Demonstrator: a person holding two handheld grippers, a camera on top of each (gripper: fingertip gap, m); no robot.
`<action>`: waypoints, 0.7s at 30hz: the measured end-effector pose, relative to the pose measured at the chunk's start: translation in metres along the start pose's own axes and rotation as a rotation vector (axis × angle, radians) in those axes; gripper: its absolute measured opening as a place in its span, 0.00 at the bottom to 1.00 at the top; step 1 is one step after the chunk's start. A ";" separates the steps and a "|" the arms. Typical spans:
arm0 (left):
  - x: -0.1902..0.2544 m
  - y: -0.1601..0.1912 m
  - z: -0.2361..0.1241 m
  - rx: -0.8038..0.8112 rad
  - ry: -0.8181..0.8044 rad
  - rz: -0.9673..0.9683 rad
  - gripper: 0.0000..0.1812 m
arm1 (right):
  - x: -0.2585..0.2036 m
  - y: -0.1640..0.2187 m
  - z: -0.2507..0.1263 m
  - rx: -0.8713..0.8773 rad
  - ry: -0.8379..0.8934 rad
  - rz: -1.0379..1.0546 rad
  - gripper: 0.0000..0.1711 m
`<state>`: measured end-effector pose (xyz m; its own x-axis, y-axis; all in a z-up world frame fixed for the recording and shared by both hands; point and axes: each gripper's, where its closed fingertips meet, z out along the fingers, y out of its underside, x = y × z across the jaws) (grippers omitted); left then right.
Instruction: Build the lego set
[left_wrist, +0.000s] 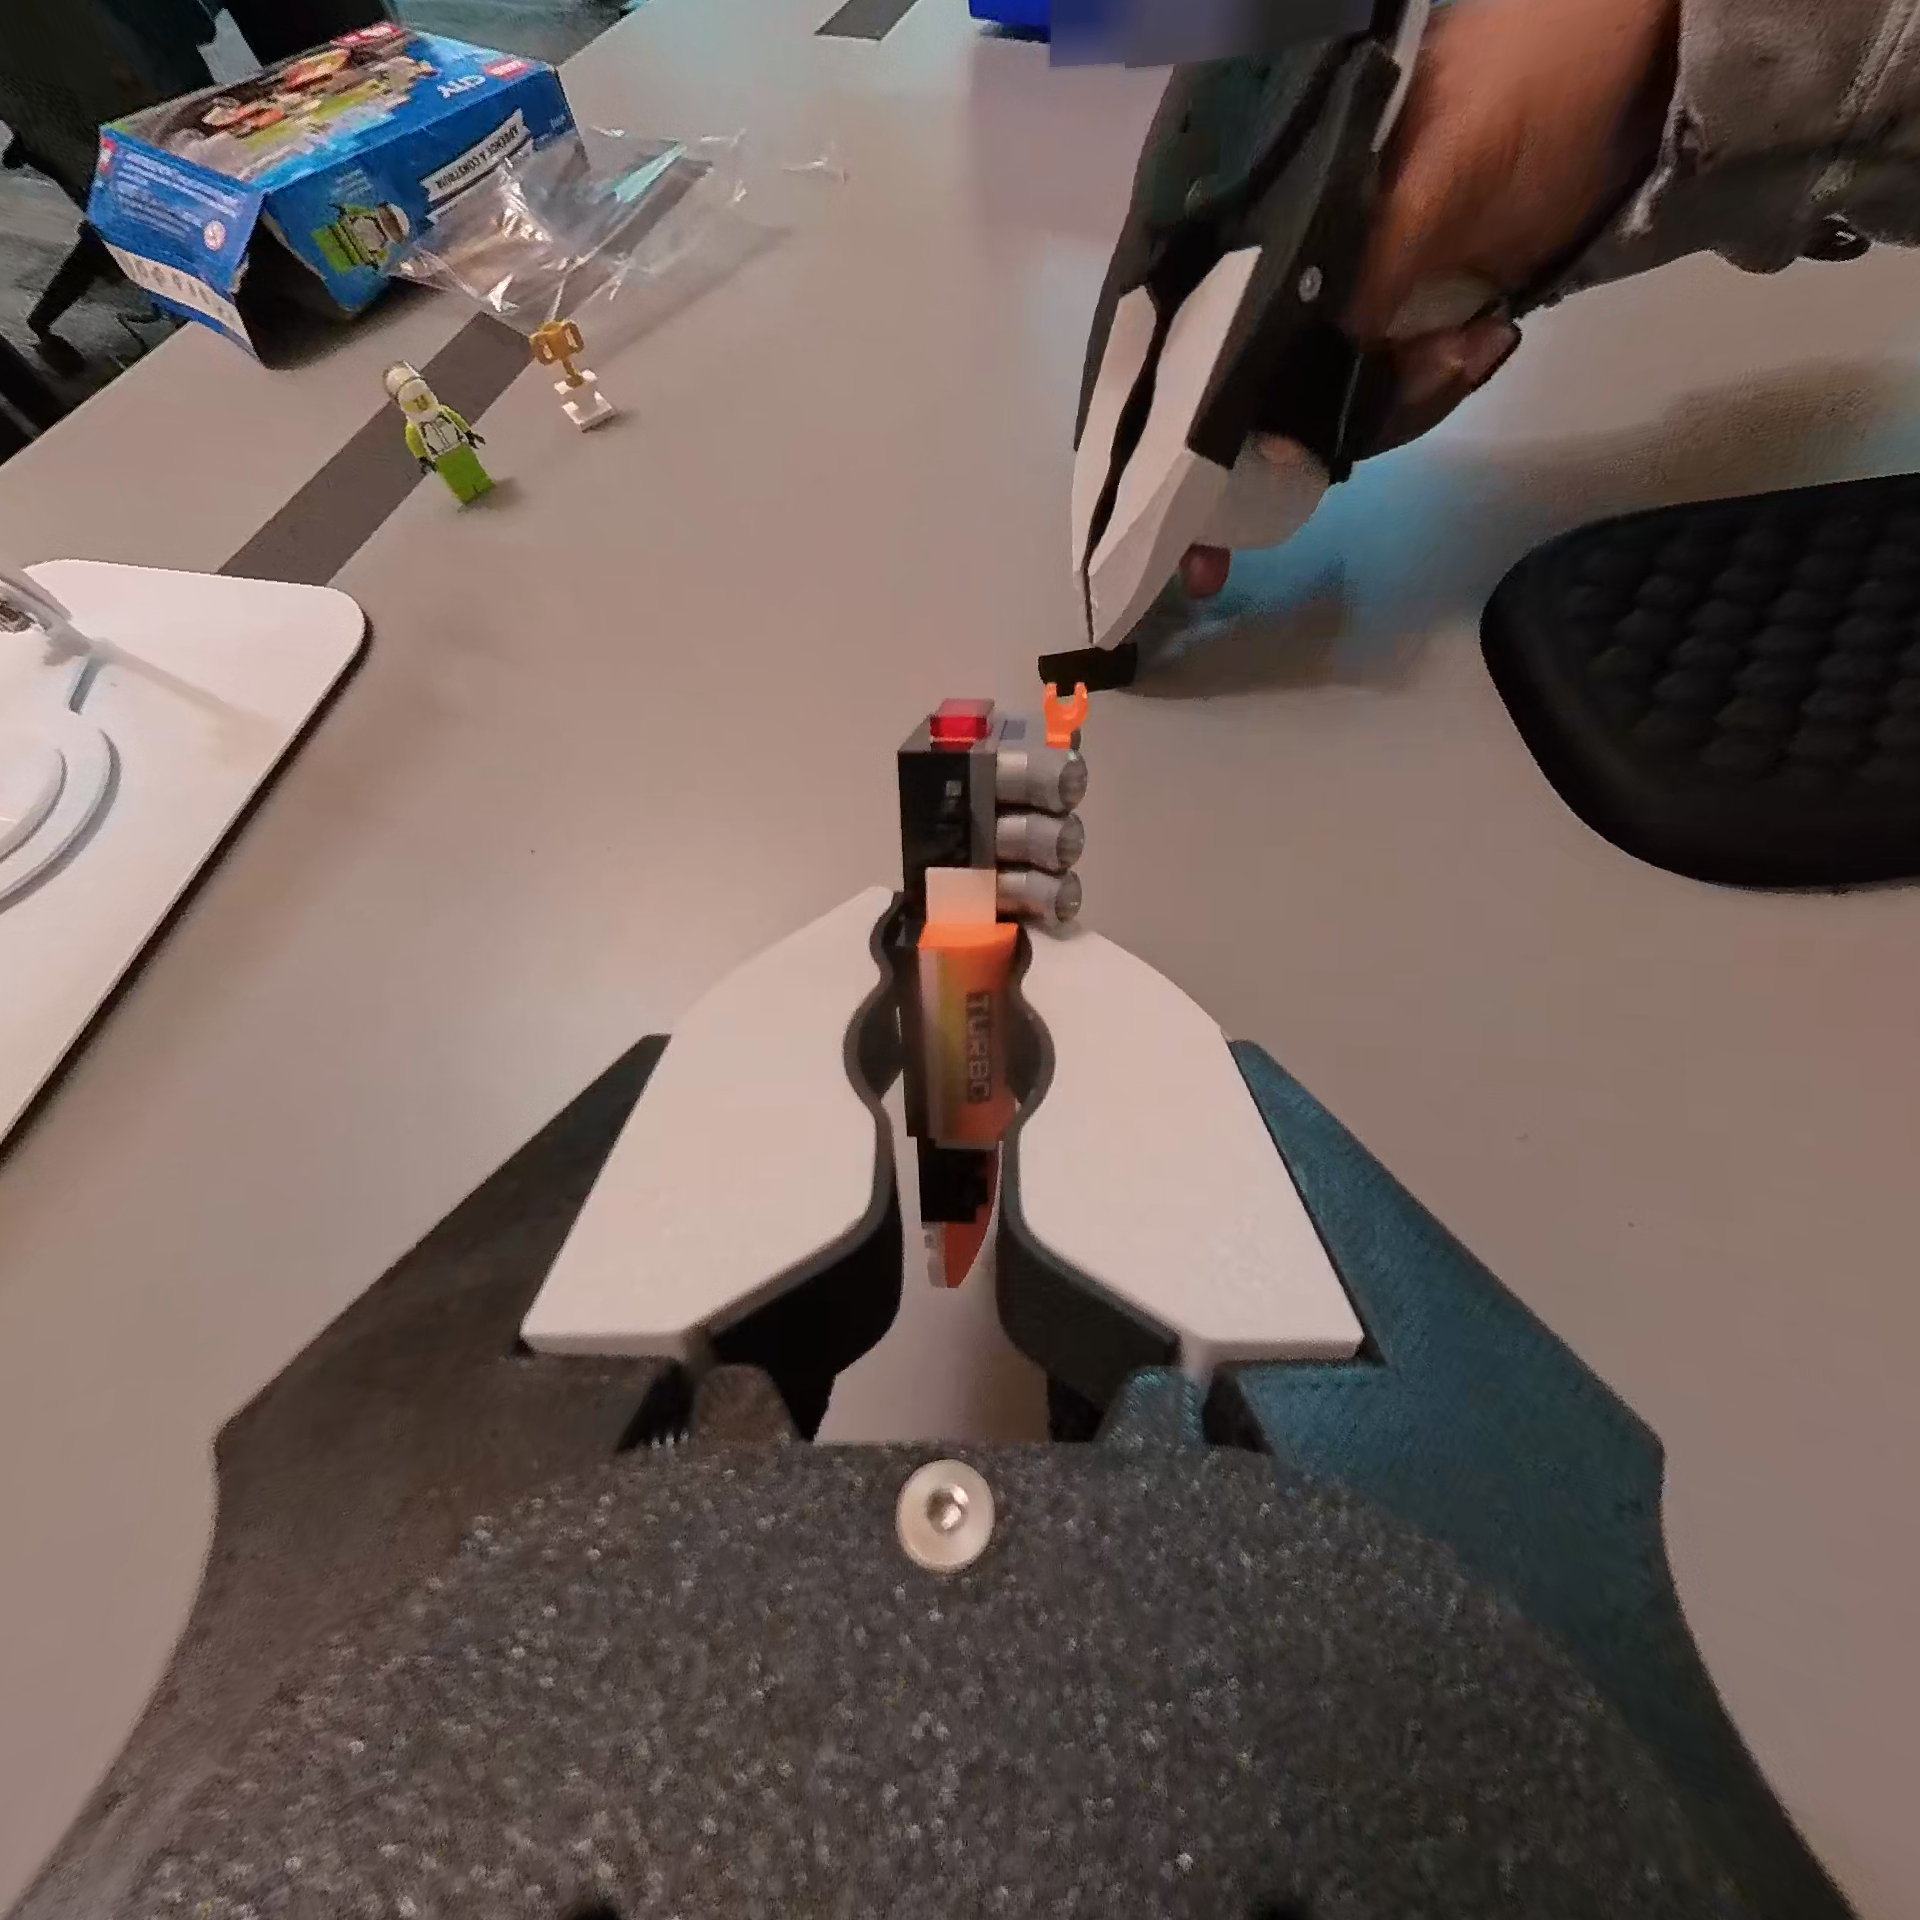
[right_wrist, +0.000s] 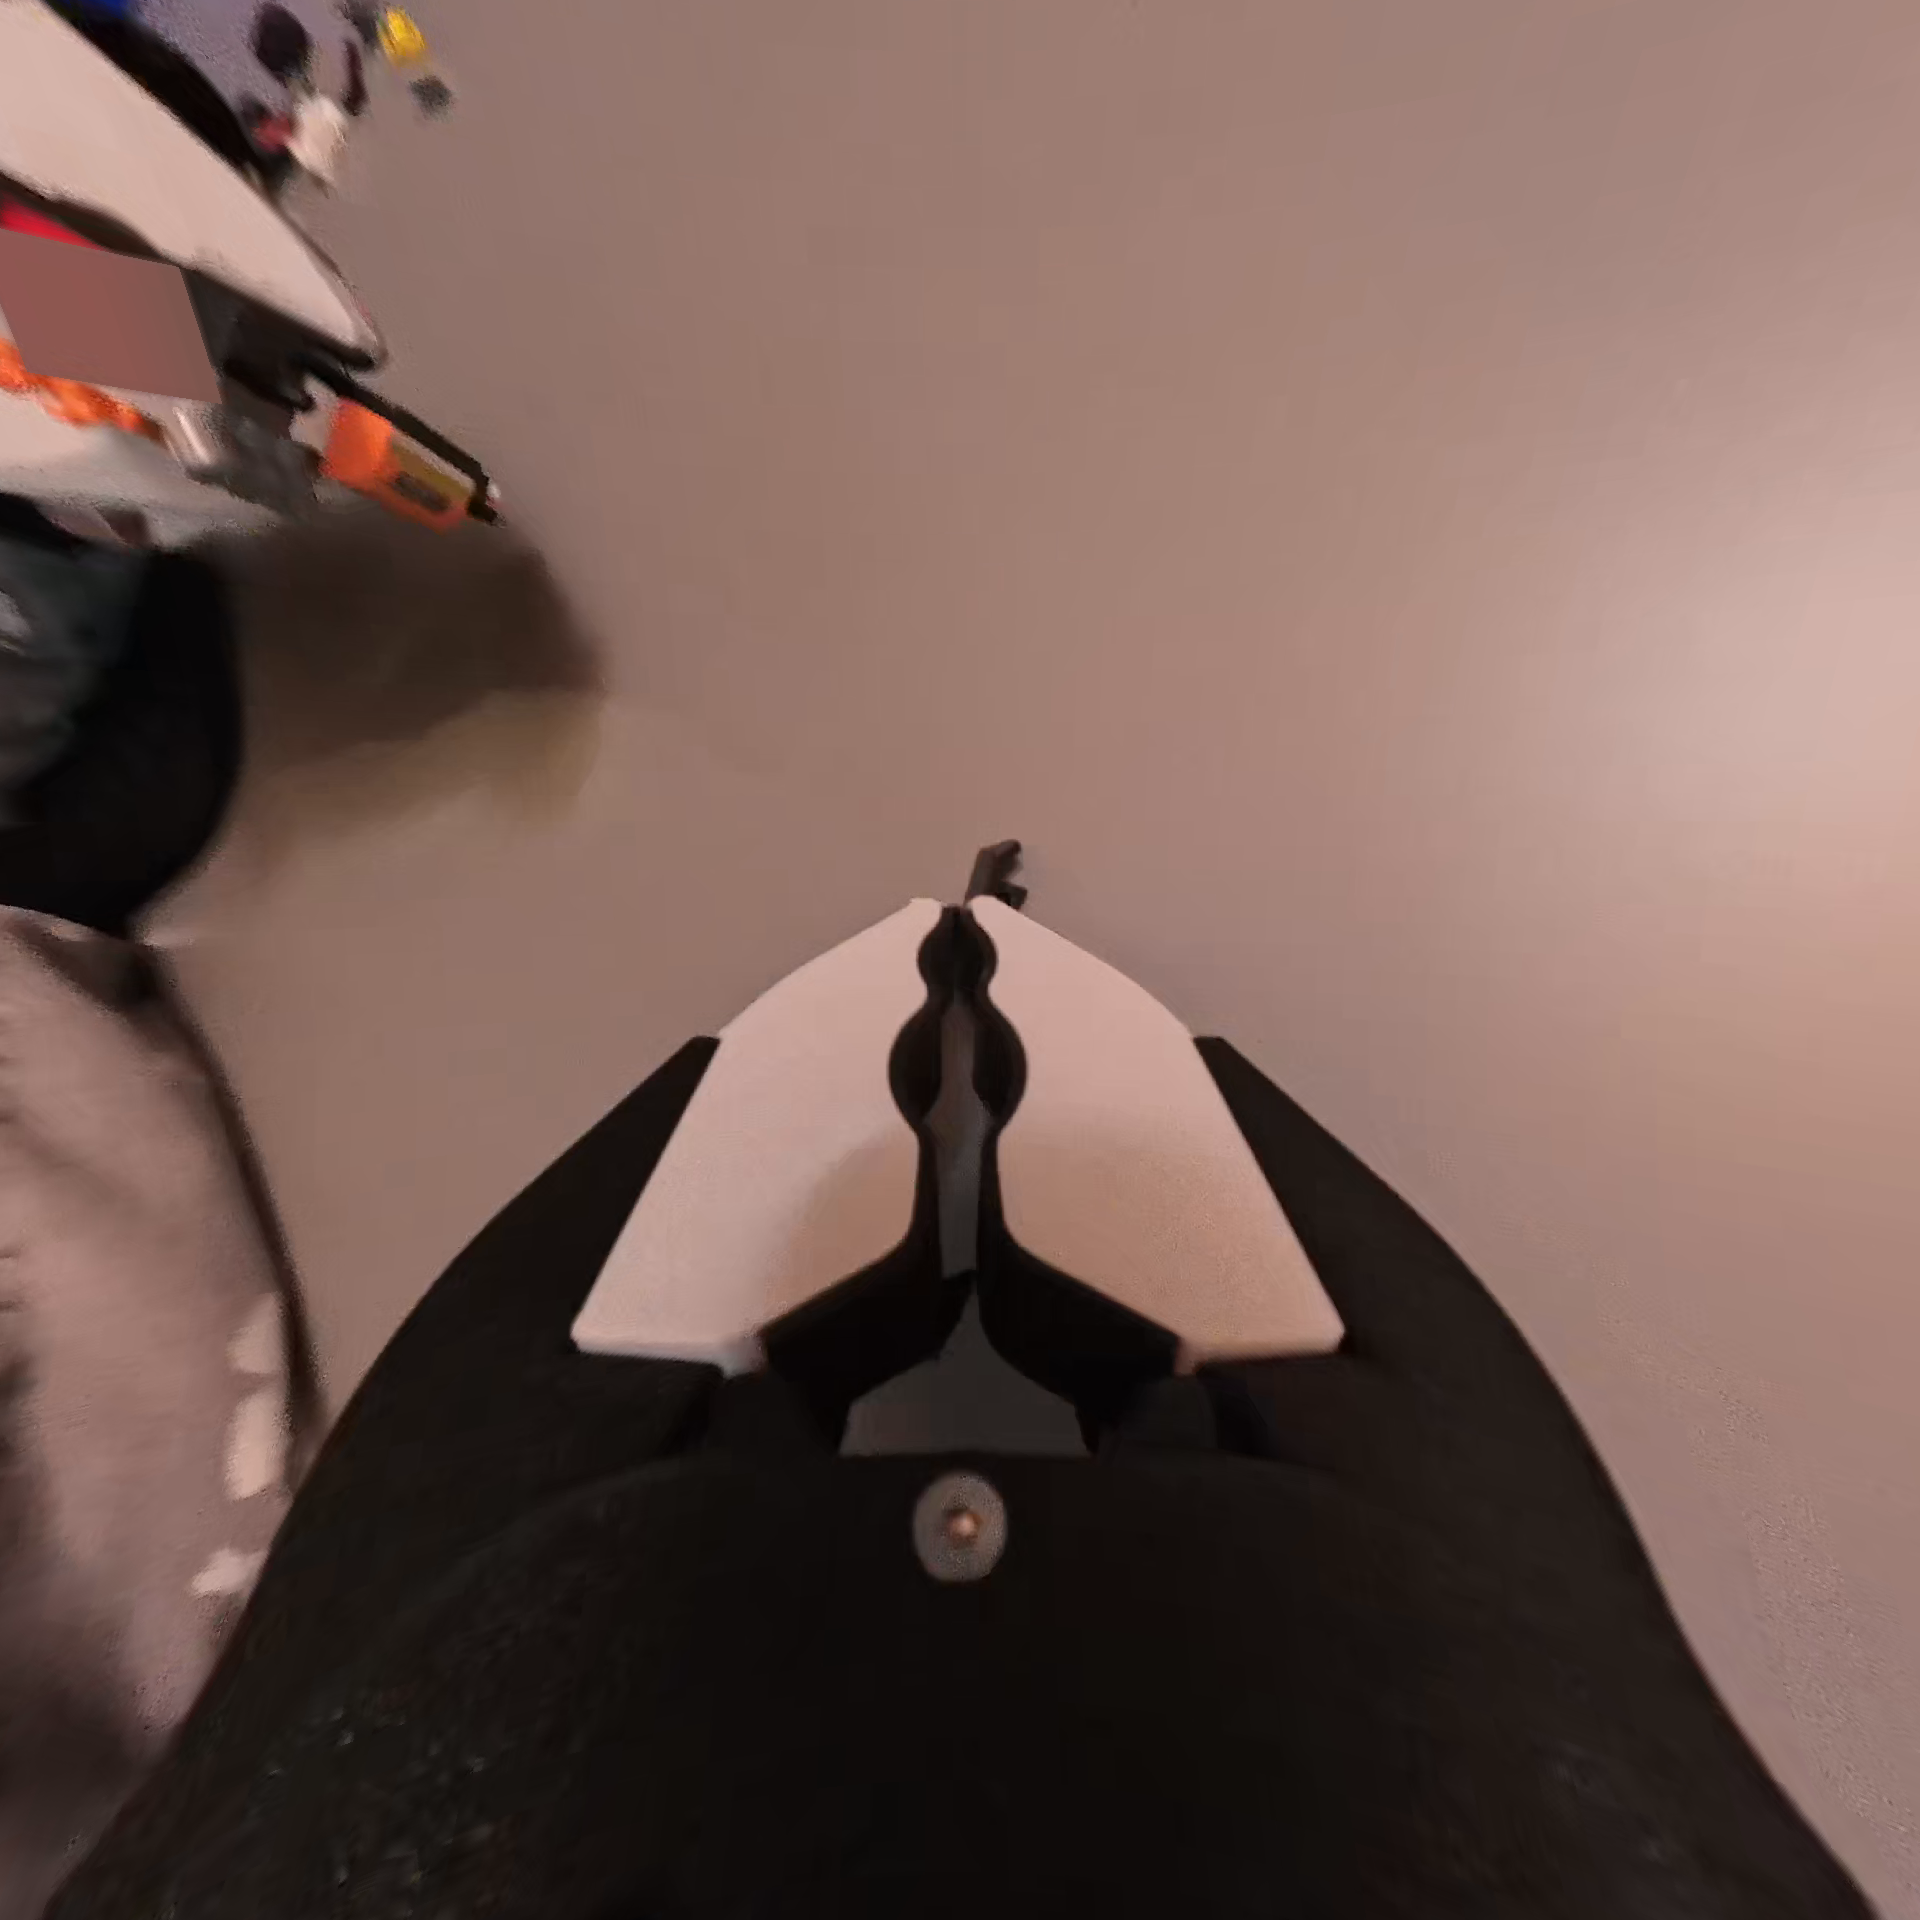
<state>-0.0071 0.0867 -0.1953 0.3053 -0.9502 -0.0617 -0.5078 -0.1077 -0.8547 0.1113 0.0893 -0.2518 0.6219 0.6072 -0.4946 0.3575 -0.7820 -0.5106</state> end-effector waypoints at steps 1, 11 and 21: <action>0.000 0.000 0.000 -0.001 0.001 -0.001 0.08 | 0.002 0.001 -0.001 0.004 -0.033 0.045 0.00; 0.000 0.004 0.003 -0.016 0.008 -0.007 0.08 | 0.034 0.000 -0.021 0.045 0.125 0.011 0.00; 0.000 0.003 0.001 -0.014 0.002 0.000 0.08 | 0.038 -0.006 -0.024 -0.032 0.543 -0.410 0.11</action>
<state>-0.0078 0.0870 -0.1985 0.3033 -0.9510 -0.0606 -0.5190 -0.1116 -0.8475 0.1497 0.1136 -0.2507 0.6900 0.7055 0.1618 0.6543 -0.5125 -0.5560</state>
